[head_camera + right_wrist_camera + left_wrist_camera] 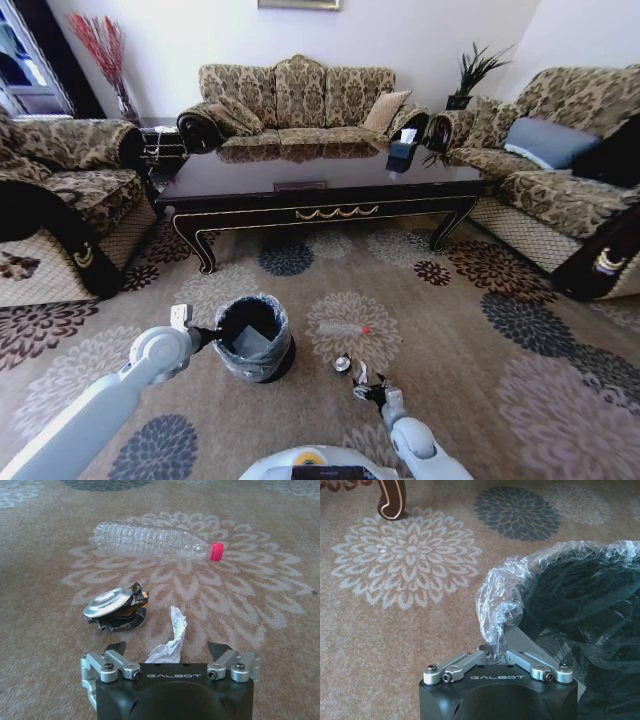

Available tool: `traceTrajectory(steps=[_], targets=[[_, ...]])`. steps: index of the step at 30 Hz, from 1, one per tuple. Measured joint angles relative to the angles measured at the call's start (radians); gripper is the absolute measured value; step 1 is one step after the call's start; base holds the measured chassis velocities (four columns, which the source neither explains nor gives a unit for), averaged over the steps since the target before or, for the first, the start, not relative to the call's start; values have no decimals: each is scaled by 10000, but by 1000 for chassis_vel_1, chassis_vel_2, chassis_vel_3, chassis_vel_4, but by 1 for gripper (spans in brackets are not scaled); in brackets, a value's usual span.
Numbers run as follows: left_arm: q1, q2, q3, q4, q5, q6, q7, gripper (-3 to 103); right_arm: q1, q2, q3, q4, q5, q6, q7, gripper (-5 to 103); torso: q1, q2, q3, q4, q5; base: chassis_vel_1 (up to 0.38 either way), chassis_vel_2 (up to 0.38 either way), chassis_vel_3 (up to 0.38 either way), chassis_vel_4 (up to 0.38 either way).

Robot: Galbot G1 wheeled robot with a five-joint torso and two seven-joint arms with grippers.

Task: Move to the front of the table and pick up the trash from the floor, then place it into the trash bin.

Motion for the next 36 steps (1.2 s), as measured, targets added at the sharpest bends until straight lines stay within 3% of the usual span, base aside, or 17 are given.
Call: traceTrajectory(steps=[2, 8, 11, 14, 17, 19, 24, 30, 36], targets=[[-17, 27, 28, 0, -13, 1, 7, 0, 58, -37, -1, -70, 0, 40, -39, 83, 0, 0, 0, 0, 0, 0, 0, 0, 0], [-75, 25, 68, 6, -15, 1, 9, 0, 95, -111, 1, -180, -10, 75, -65, 66, 0, 0, 0, 0, 0, 0, 0, 0, 0], [-166, 8, 177, 40, -11, 1, 13, 0, 60, -174, -19, -251, -101, 117, -119, 50, 0, 0, 0, 0, -1, 0, 0, 0, 0], [-237, 9, 221, 50, -11, 2, 15, 0, 52, -178, -21, -303, -133, 140, -137, 44, 0, 0, 0, 0, 0, 0, 0, 0, 0], [-319, 26, 289, 48, -29, 1, 28, 0, 46, -164, 2, -388, -164, 160, -152, 28, 0, 0, 0, 0, 0, 0, 0, 0, 0], [-332, 28, 306, 45, -33, 1, 29, 0, 43, -164, 11, -391, -164, 166, -153, 28, 0, 0, 0, 0, 0, 0, 0, 0, 0], [-402, 6, 423, 35, -30, 1, 30, 0, -2, -238, 104, -303, -107, 182, -154, 3, 0, 0, 0, 0, 0, 0, 0, 0, 0], [-415, -71, 483, 35, 6, 1, 27, 0, -154, -449, 276, 4, 34, 174, -121, 0, 0, 0, 0, 0, 2, 0, 0, 0, 0], [-574, -333, 839, 45, 108, 1, 6, 0, -828, -1186, 1099, 1528, 496, 96, -88, 0, 0, 0, 0, -1, 0, 0, 0, 0, 0]])
